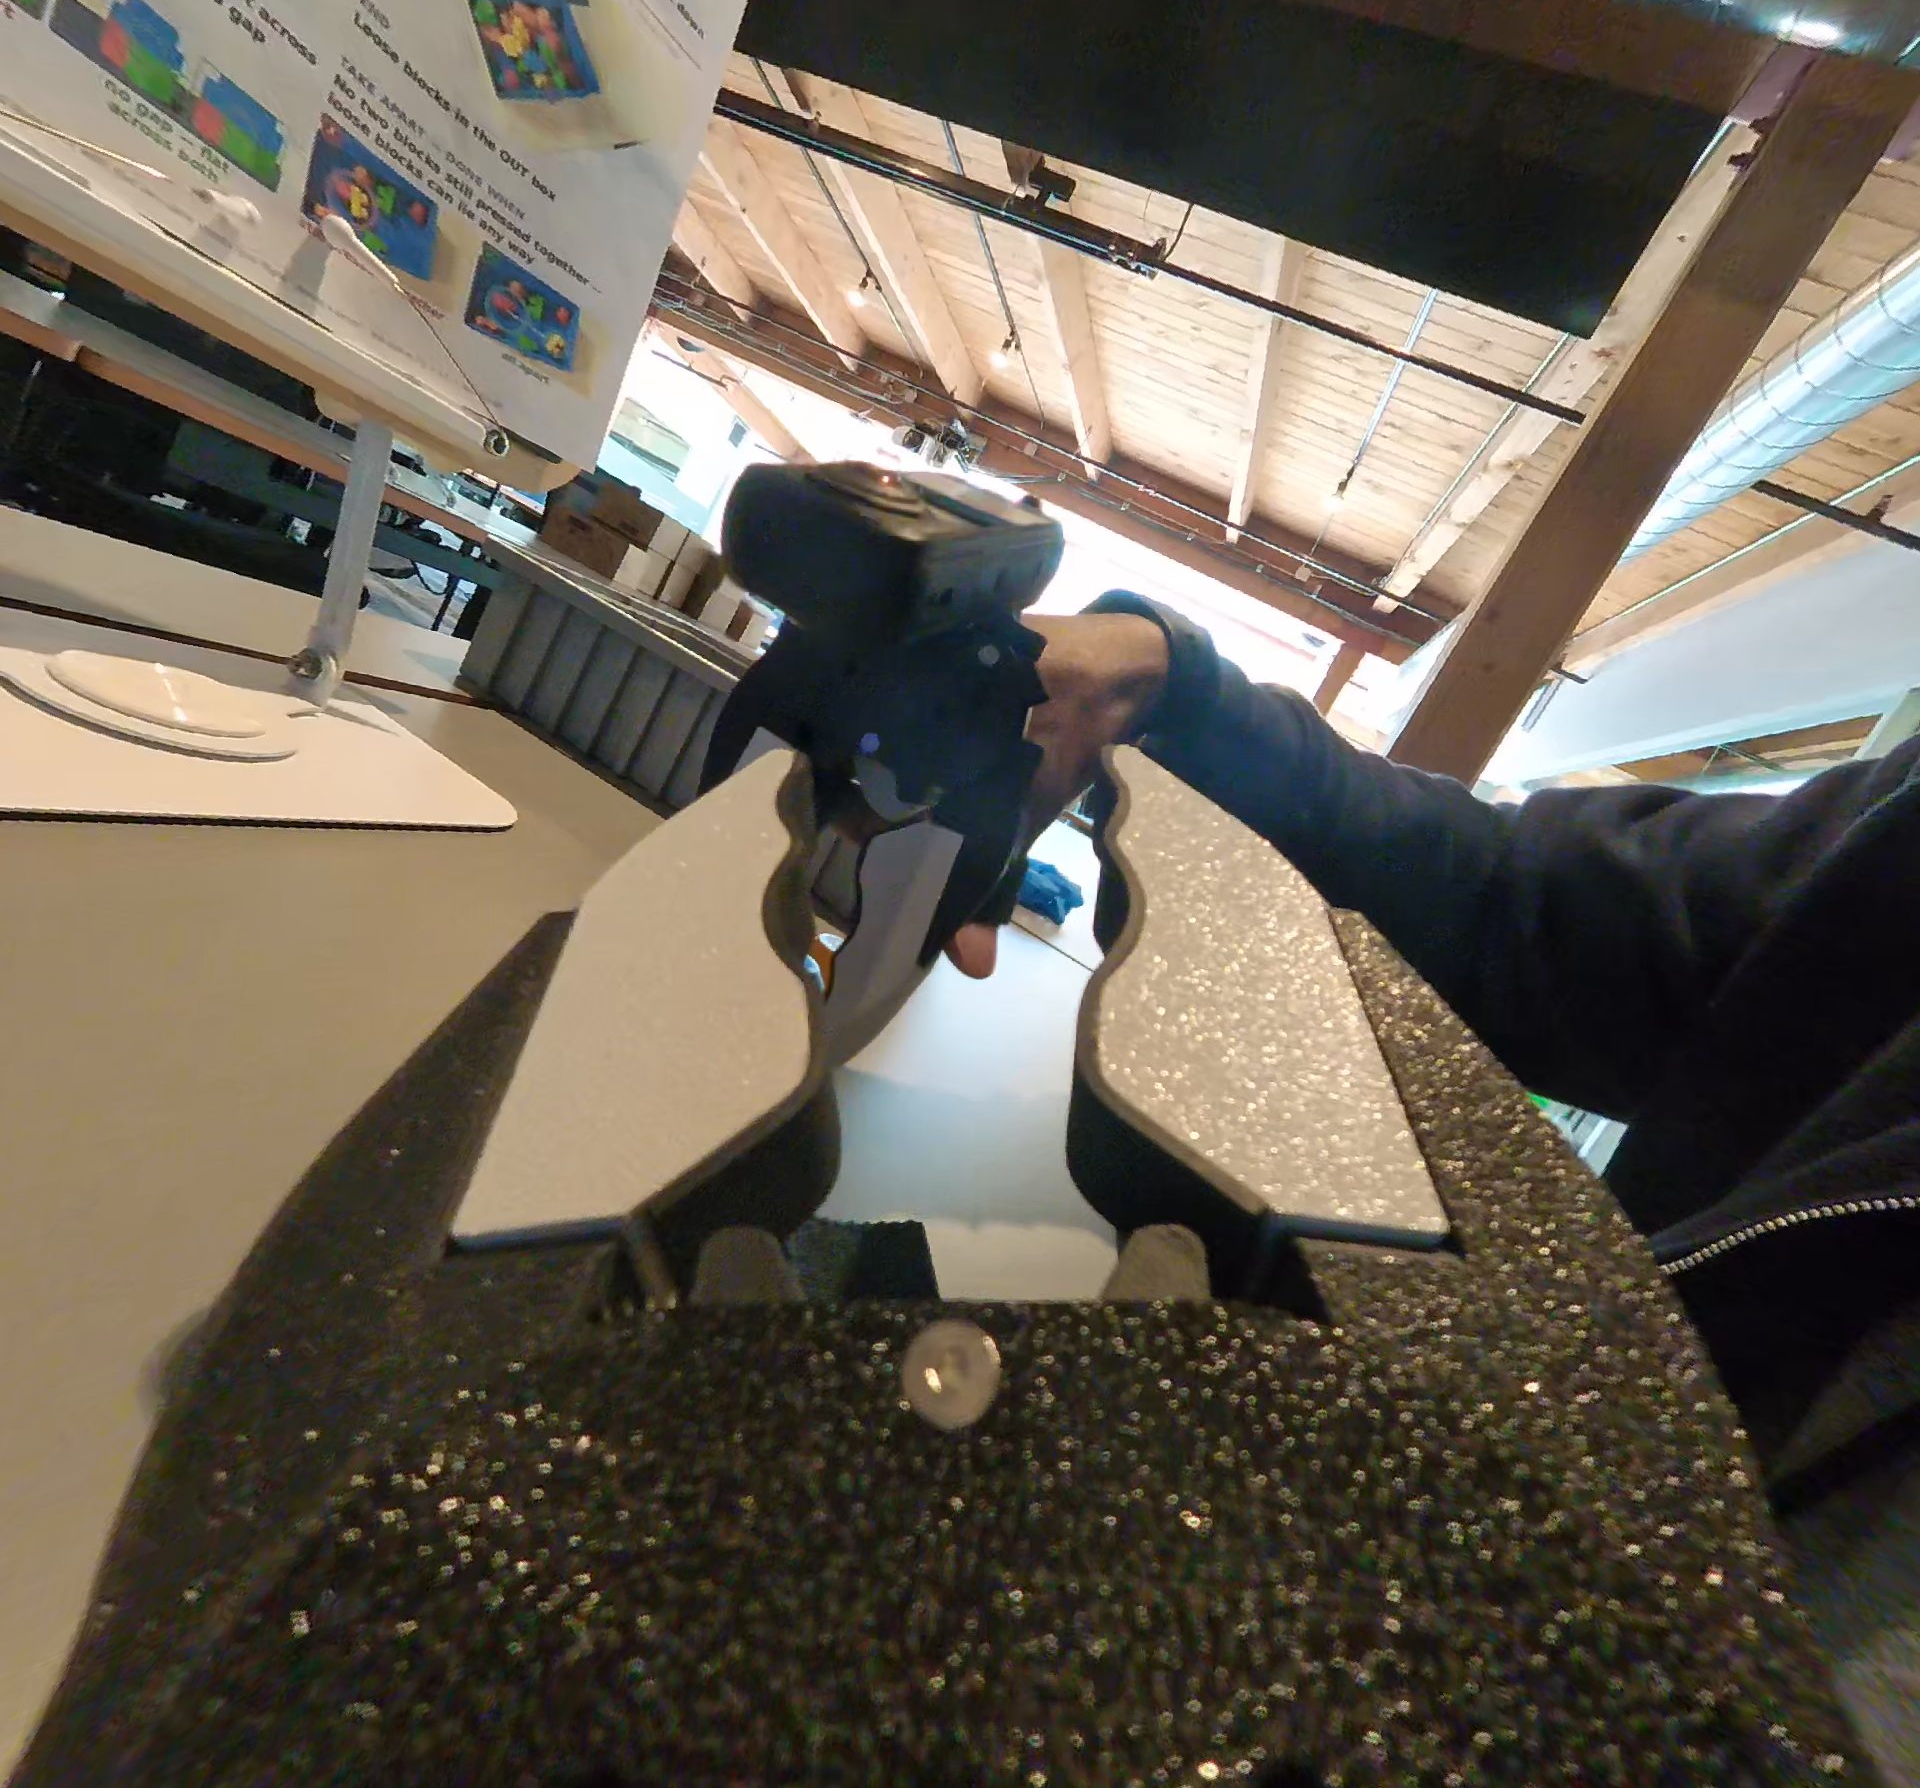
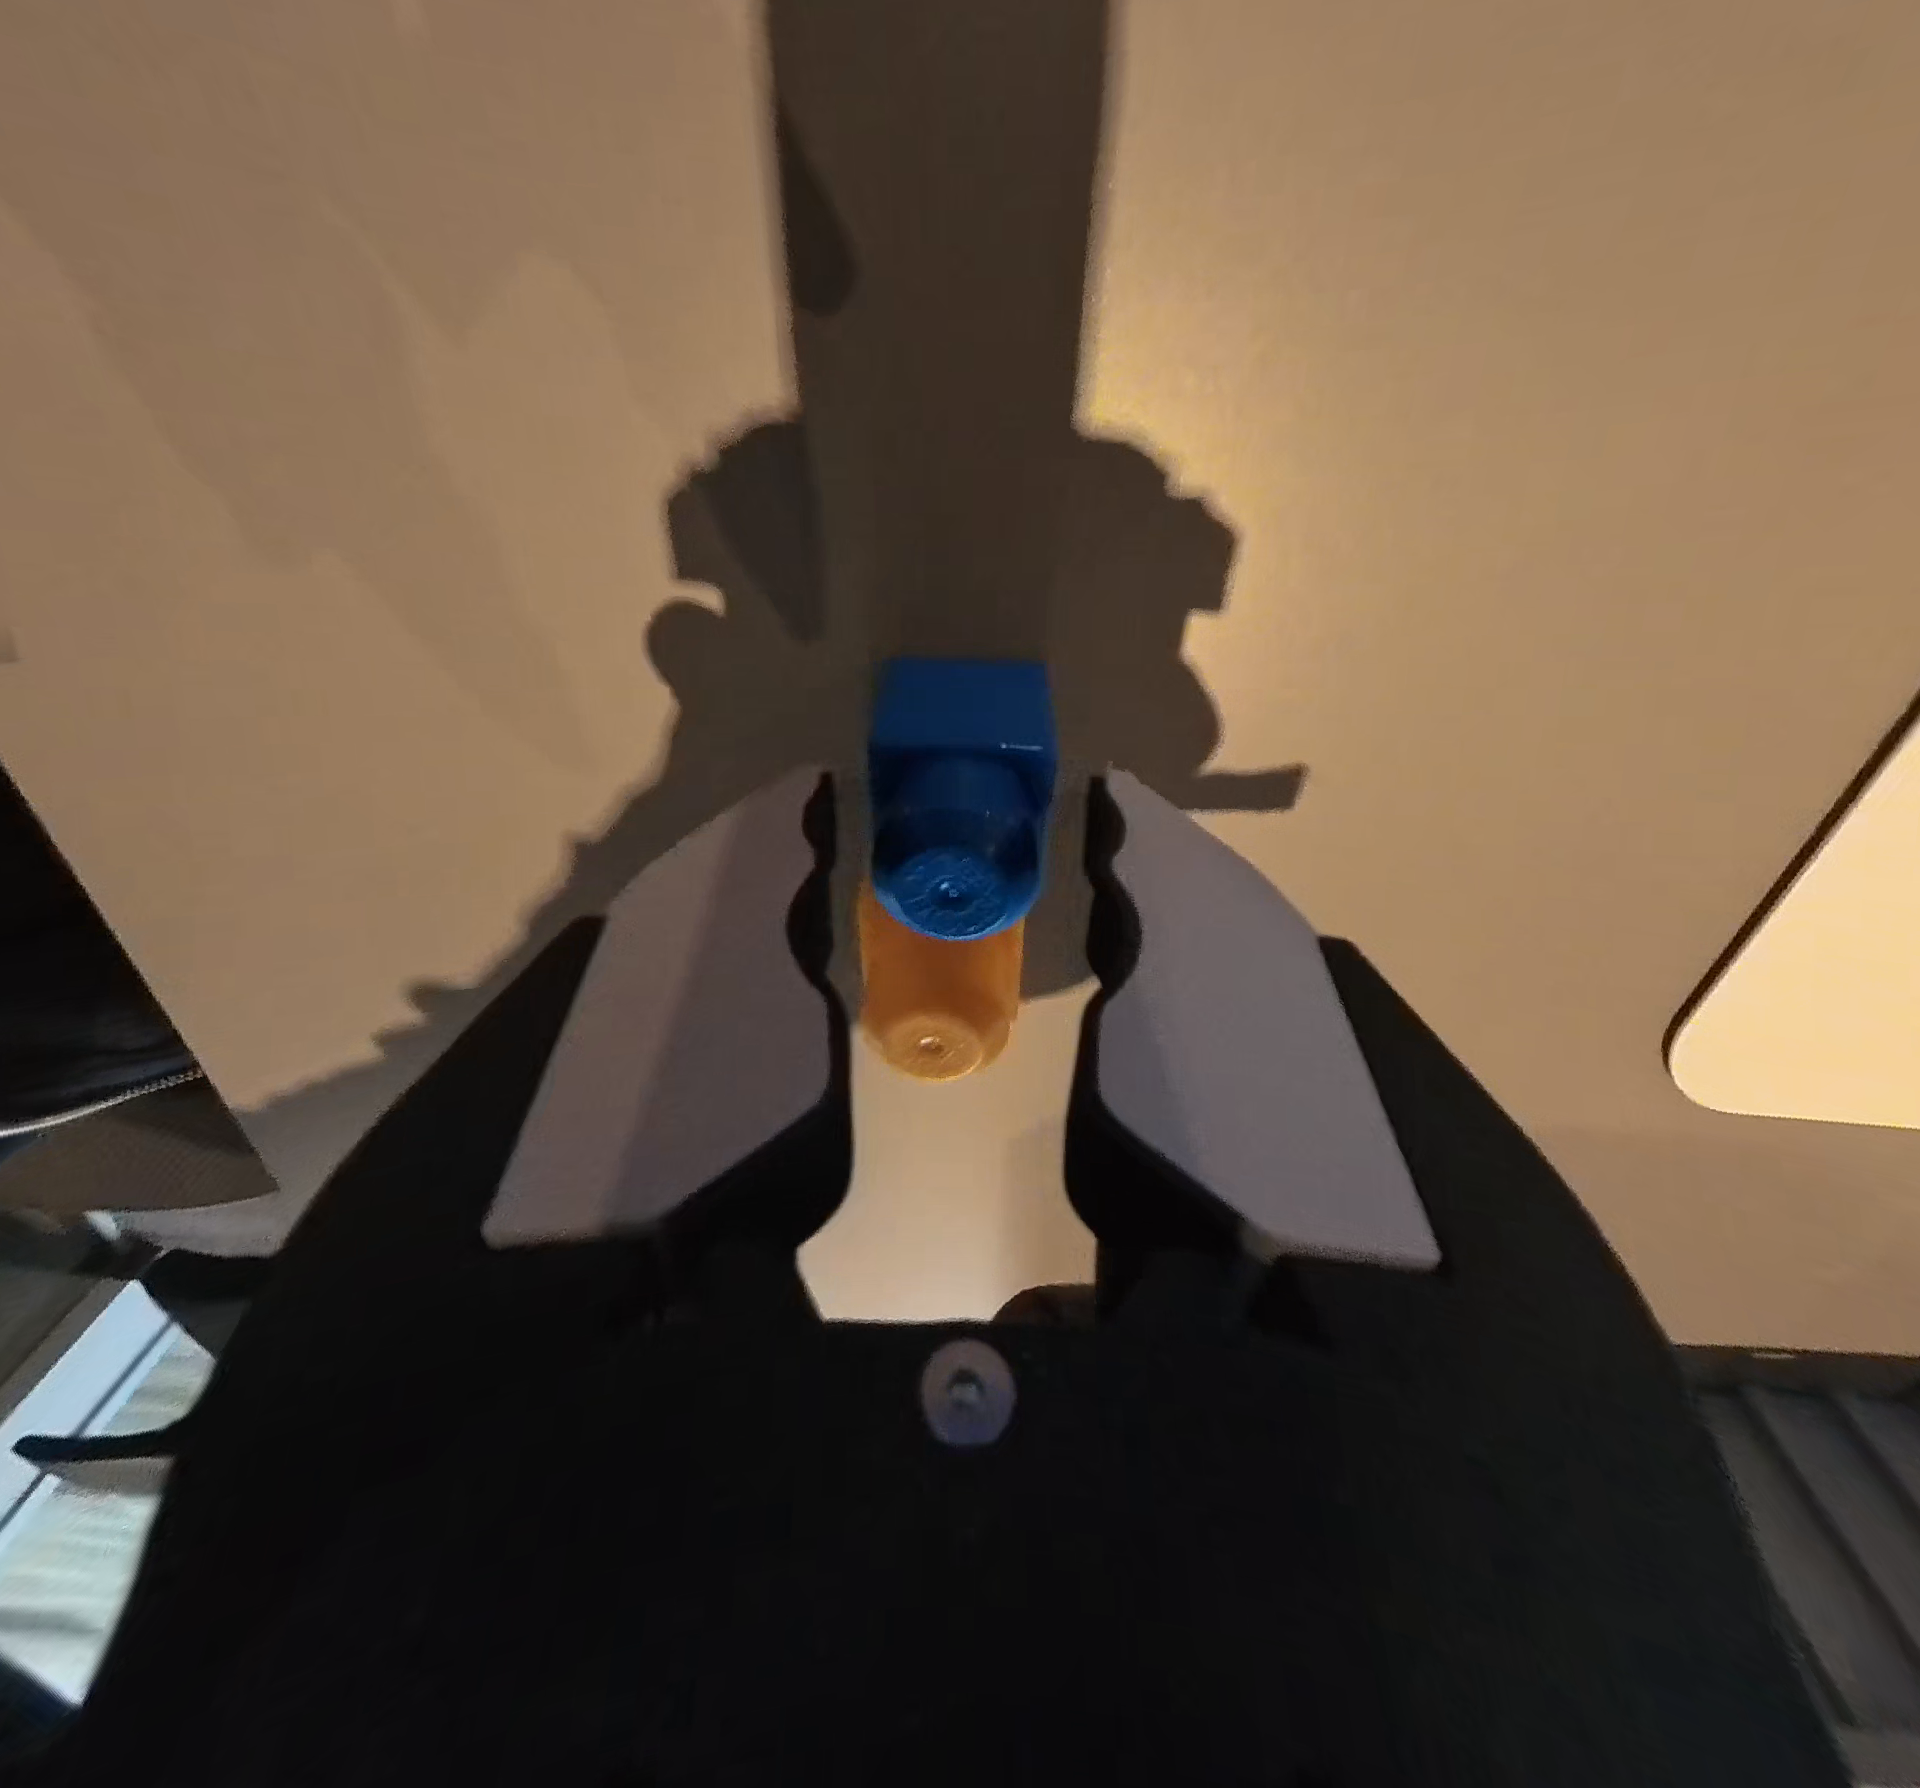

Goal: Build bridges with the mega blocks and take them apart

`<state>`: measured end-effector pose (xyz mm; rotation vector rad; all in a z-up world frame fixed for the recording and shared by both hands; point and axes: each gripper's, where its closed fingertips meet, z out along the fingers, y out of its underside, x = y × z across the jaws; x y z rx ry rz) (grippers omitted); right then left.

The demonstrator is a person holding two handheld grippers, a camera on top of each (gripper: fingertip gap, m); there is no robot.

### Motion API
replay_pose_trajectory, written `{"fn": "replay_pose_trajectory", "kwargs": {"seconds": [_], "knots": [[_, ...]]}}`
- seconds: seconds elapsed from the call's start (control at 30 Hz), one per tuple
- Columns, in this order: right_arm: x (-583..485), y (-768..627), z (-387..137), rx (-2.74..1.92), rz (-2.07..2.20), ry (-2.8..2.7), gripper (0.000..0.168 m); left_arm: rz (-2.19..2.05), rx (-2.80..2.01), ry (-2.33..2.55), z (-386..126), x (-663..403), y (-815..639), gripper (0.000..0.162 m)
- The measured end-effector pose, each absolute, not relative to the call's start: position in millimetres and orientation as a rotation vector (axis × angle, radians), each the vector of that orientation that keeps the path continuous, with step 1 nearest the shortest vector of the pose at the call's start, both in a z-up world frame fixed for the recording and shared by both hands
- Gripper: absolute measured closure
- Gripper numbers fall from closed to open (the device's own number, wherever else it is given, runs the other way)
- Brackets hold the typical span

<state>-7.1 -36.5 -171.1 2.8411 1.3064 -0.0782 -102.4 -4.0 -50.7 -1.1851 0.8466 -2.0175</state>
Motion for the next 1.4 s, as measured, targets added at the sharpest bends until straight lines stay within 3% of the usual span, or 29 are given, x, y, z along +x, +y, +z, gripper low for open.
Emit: {"fn": "replay_pose_trajectory", "kwargs": {"seconds": [0.1,0.27,0.47,0.7,0.9,1.1,1.4], "knots": [[-12.1,-33.5,-160.0,2.909,-0.142,1.321,0.111,-2.024,-1.181,0.836,-50.2,-103.7,-3.3,0.112],[-12.0,-27.8,-130.2,3.105,-0.279,1.322,0.106,-2.019,-1.165,0.834,-48.6,-106.1,-3.3,0.112],[18.3,-10.3,-83.7,3.700,-0.648,1.076,0.115,-1.819,-1.208,0.965,-36.5,-122.8,2.0,0.110],[56.5,-17.1,-123.6,3.915,-0.879,0.737,0.116,-1.327,-1.397,1.280,30.0,-172.7,48.6,0.103],[66.2,-14.2,-144.2,3.959,-0.996,0.692,0.119,-0.909,-1.403,1.306,67.2,-206.9,174.5,0.102],[67.9,-17.2,-138.3,3.919,-1.295,0.658,0.126,-0.990,-1.766,1.147,27.2,-191.4,325.1,0.103],[71.9,-15.3,-140.8,3.834,-1.482,0.475,0.132,-0.824,-2.239,1.219,-94.1,-104.8,464.7,0.118]]}}
